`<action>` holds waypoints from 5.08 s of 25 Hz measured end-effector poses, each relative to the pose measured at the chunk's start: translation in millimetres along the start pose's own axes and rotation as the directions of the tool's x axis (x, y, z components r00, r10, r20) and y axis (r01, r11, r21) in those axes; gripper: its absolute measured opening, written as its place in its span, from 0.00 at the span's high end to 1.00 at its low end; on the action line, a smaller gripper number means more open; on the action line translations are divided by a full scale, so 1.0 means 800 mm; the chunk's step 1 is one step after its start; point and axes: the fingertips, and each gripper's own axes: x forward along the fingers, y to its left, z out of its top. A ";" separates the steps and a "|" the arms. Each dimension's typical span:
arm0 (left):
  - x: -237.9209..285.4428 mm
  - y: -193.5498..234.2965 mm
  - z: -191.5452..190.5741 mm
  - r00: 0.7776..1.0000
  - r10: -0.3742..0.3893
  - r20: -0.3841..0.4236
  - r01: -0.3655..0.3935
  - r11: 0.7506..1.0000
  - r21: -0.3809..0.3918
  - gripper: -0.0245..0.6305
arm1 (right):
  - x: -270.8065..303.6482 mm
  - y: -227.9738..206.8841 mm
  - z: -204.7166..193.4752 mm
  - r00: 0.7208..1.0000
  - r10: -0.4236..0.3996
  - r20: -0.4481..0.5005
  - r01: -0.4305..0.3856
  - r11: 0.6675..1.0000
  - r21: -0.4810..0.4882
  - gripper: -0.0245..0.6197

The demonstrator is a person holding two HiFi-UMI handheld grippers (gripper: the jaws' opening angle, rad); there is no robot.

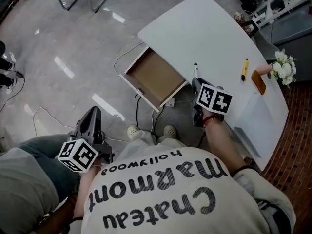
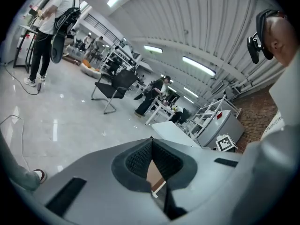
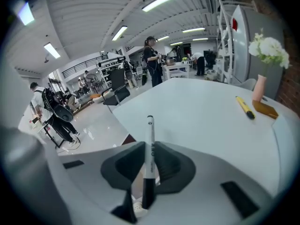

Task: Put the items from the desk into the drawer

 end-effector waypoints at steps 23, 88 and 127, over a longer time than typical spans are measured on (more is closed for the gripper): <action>-0.025 0.100 -0.062 0.970 0.241 -0.008 -0.239 0.957 -0.161 0.96 | 0.164 0.166 -0.111 0.914 0.201 -0.352 -0.295 0.925 -0.238 0.85; -0.083 0.080 -0.080 0.896 0.437 0.073 -0.406 0.876 -0.259 0.96 | 0.267 0.181 -0.185 0.841 0.199 -0.504 -0.397 0.859 -0.323 0.96; 0.121 -0.172 0.022 0.988 -0.109 0.113 0.100 0.992 0.081 0.96 | -0.038 0.043 0.117 0.886 0.432 0.170 -0.411 0.900 -0.146 0.78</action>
